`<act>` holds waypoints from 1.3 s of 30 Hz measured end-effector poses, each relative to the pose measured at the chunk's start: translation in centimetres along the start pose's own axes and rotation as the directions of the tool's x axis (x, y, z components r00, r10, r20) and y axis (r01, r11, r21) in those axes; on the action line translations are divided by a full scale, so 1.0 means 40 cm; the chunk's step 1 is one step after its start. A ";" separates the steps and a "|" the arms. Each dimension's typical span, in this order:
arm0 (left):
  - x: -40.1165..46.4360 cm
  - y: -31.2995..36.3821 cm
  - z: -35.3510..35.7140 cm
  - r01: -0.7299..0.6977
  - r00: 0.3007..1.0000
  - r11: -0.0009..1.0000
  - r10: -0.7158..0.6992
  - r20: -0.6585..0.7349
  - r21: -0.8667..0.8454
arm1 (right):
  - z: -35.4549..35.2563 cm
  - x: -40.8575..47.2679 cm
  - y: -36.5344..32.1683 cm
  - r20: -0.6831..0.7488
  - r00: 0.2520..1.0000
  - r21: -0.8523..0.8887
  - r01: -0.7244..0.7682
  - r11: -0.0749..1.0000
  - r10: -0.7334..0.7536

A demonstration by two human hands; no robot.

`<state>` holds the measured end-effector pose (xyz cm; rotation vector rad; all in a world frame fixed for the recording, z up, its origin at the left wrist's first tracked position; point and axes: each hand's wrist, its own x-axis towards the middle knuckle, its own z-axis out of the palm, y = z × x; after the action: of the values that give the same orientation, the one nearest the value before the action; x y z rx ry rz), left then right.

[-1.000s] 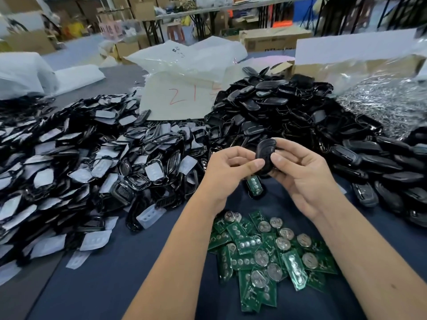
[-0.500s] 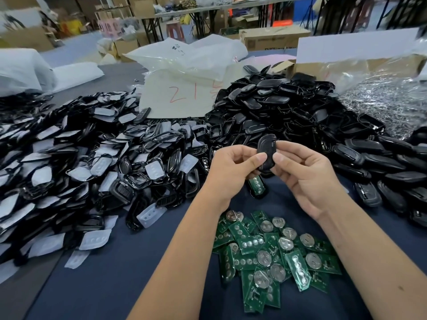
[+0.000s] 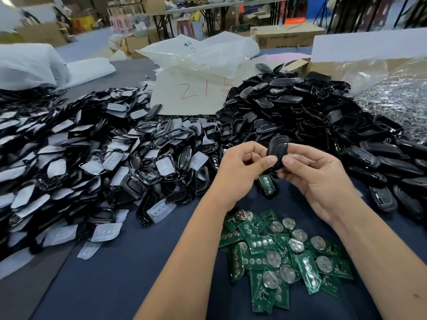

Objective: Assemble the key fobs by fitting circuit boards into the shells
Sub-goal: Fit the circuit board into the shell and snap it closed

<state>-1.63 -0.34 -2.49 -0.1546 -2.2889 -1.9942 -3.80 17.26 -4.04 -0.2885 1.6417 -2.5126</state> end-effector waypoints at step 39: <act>-0.004 0.011 0.059 -0.272 0.941 0.758 0.338 0.000 0.592 | 0.018 -0.002 0.023 -0.136 0.977 -0.323 0.110 0.940 -0.161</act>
<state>-1.45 2.06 -2.40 -0.3317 -2.4858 -1.0474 -3.57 16.26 -4.61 -0.2416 2.1609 -2.4160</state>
